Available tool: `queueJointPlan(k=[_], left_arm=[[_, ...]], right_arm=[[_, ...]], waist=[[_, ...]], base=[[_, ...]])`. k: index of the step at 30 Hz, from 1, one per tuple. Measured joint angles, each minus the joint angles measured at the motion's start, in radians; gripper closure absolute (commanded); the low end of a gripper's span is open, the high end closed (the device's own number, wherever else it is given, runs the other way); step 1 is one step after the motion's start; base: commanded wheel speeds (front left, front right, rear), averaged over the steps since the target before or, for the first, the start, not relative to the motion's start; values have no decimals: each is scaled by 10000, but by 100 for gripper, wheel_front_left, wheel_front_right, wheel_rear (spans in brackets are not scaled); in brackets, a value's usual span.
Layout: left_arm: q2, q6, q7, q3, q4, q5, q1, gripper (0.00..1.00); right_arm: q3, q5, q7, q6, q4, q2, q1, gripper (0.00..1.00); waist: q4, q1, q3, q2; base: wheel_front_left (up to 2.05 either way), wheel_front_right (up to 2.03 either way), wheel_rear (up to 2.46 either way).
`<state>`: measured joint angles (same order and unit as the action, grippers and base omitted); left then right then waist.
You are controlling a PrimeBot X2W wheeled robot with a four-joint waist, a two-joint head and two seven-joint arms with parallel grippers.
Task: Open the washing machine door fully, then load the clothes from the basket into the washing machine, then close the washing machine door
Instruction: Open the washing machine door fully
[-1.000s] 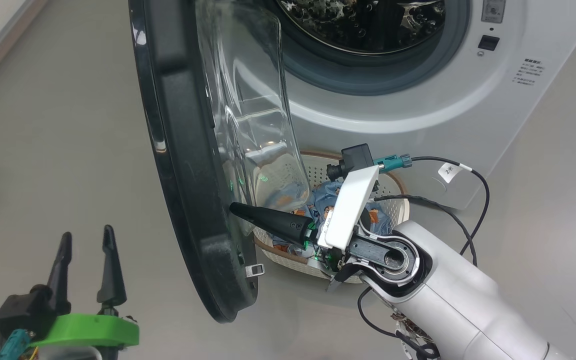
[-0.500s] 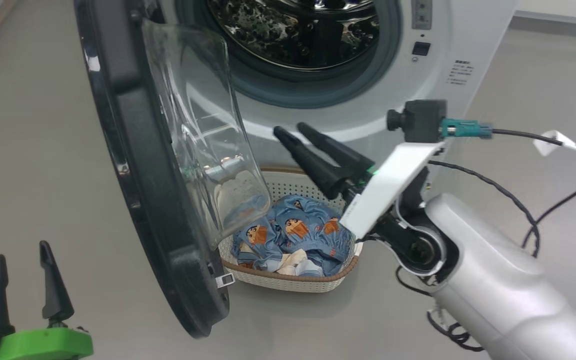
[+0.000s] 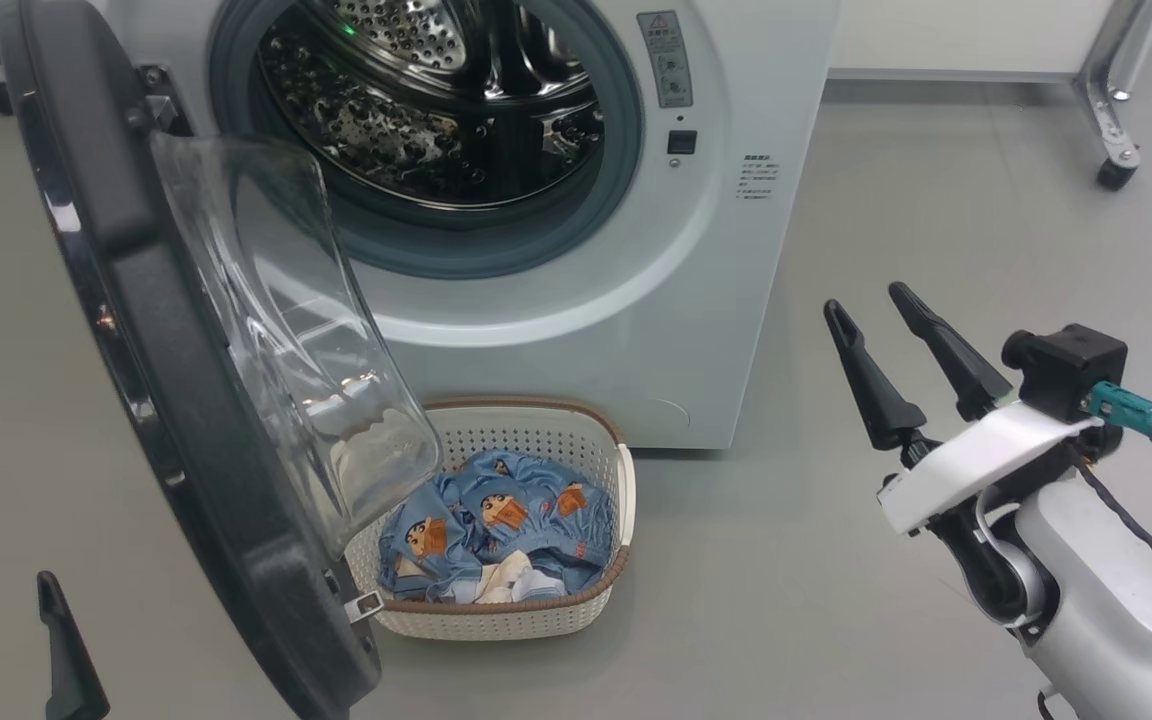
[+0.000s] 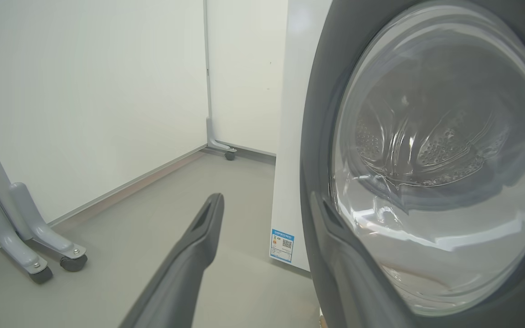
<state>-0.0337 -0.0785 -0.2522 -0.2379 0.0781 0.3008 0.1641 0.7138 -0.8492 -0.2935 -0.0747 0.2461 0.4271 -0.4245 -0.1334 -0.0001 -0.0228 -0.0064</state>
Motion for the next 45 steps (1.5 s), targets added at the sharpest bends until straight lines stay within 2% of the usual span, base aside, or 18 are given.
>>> queueJointPlan(k=[4,10,14,21,29,36,45], left_arm=[[0,0,2,-33,-23,2,133,0],[0,0,0,-42,-65,2,368,0],[-2,0,2,-42,-130,2,541,0],[-6,-10,2,48,-159,2,690,0],[-4,-17,2,61,-161,2,738,0],[-6,-90,2,77,-151,2,820,0],[-6,-148,2,174,-111,2,820,0]], right_arm=[[-644,167,249,499,107,-8,780,0],[-2243,1147,334,1066,-255,-255,1740,0],[-2719,2021,334,1392,-297,-232,2523,0],[-3618,3116,334,1707,-431,-238,3584,0],[-4372,3835,334,1749,-537,-719,4427,0],[-4755,4326,334,1743,-788,-1070,4567,0],[-5083,4815,334,1524,-892,-1430,4635,0]], waist=[[362,0,238,0],[804,0,545,0],[1038,0,716,0],[1304,0,846,0],[1358,0,802,0],[1365,0,712,0],[1300,0,642,0]], base=[[0,0,0],[0,0,0],[0,0,0],[0,0,0],[0,0,0],[0,0,0],[0,0,0]])
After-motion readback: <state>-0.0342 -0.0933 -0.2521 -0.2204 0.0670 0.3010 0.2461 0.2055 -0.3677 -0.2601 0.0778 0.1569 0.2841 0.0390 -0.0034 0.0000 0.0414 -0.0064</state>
